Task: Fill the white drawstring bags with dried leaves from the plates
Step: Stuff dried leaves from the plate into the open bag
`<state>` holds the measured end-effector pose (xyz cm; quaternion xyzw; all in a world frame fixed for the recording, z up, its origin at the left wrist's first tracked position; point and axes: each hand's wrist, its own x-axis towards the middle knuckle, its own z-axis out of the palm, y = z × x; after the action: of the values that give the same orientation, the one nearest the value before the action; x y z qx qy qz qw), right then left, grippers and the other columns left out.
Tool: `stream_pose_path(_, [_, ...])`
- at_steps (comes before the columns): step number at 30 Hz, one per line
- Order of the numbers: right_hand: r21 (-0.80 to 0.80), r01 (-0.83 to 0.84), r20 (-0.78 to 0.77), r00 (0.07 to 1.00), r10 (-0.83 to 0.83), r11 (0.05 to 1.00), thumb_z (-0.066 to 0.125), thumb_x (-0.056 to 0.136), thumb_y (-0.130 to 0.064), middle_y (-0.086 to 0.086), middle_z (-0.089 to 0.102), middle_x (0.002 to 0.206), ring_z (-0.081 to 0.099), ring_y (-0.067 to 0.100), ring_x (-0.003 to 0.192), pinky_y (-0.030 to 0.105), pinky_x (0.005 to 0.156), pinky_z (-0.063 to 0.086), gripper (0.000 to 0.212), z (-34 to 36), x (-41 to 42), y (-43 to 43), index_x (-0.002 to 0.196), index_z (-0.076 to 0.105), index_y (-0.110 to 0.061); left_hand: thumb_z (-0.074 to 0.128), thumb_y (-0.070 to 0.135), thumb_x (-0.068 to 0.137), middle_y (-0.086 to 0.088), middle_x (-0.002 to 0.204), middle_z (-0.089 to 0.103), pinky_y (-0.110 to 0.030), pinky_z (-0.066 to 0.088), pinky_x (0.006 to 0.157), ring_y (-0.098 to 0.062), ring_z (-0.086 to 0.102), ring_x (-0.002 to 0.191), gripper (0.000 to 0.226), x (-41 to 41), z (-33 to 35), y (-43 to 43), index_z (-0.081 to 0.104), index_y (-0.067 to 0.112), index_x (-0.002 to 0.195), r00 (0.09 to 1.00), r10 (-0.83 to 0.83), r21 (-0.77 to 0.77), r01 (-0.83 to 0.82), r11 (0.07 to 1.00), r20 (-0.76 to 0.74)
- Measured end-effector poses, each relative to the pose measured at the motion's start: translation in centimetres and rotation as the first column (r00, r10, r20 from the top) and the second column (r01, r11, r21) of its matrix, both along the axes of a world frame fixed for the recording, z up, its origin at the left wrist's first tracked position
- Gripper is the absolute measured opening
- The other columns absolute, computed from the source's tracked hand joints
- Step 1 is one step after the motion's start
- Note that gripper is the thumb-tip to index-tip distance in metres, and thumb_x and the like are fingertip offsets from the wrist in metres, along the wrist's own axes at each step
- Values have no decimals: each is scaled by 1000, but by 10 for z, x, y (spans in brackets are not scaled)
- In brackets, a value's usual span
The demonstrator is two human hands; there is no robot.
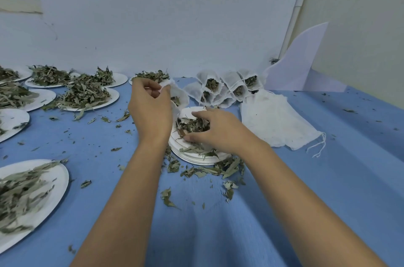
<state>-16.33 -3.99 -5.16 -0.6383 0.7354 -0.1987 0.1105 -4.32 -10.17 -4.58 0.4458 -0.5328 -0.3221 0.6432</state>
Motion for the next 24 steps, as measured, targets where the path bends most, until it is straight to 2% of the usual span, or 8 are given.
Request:
stream_pose_path(3, [-79,22,-40,999,-25,997,66,88,-31,6,58,132,57,23,114,36,96,47,50,-3,-1,0,135,53,-21,63,19,88,6,65,53,-15,40,55,-10,55,62,9,0,1,0,56,21,92,999,-12,-3,12,1000,32])
stream_pose_path(6, [-131,62,-55,996,-70,989,66,88,-21,8,67,117,64,23,98,30,86,49,39,-7,-2,-1,126,62,-19,62,24,90,7,64,56,-20,43,57,-10,59,64,2,1,1,0,63,25,89,998,-29,21,28,999,48])
stream_pose_path(9, [-189,77,-51,995,-88,979,67,87,-17,8,71,110,66,23,95,32,86,51,32,-13,-3,-3,120,66,-18,62,24,90,10,59,57,-7,39,47,6,54,48,6,1,0,0,68,23,90,999,-28,33,27,999,43])
stream_pose_path(11, [-215,90,-9,996,-94,972,66,88,-13,8,72,105,67,24,89,36,84,54,29,-16,-3,-5,116,69,-16,63,22,90,5,63,62,-6,41,49,4,54,45,10,1,1,0,70,18,94,999,-54,61,53,997,4])
stream_pose_path(16, [-331,107,3,994,-112,938,64,88,-10,6,73,103,66,16,88,22,82,50,24,-18,-4,-5,110,72,-14,63,24,90,8,66,64,-25,54,70,-6,60,60,9,-1,2,1,70,18,90,993,-114,102,117,988,-32])
stream_pose_path(19, [-450,159,131,985,-111,879,65,87,-9,2,74,95,57,-3,62,4,66,43,20,-10,-6,-2,102,75,-14,62,27,91,17,62,58,-24,50,67,-4,58,63,15,0,3,5,71,20,82,998,-66,79,64,995,24])
stream_pose_path(22, [-525,242,286,953,-98,816,69,84,-10,-1,74,87,52,-12,58,1,64,43,16,-1,-9,1,97,77,-14,60,26,92,11,58,53,-35,51,71,-14,55,67,36,1,4,7,53,32,58,996,-47,66,42,997,78])
stream_pose_path(24, [-535,314,395,914,-97,785,71,82,-11,-8,71,76,54,-13,57,1,60,42,14,4,-11,2,95,77,-14,59,26,93,2,58,51,-34,47,67,-17,50,68,35,0,3,6,50,32,60,994,-48,45,44,998,93])
